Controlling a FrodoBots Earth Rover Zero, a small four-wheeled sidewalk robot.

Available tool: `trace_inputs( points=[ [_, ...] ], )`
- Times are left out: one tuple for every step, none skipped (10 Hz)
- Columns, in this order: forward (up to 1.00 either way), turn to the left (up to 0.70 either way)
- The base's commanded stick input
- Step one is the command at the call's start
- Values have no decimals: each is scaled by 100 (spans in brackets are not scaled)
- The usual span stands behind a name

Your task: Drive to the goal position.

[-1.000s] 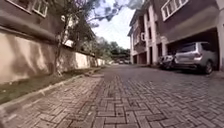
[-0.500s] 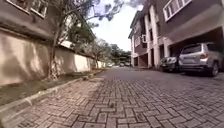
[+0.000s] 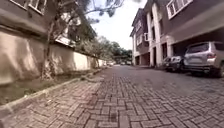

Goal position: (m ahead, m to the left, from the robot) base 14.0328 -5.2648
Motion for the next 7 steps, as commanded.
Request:
trace_inputs(
  points=[
    [69, 3],
    [69, 3],
    [69, 3],
    [69, 3],
    [69, 3],
    [69, 3],
    [69, 3]
  ],
)
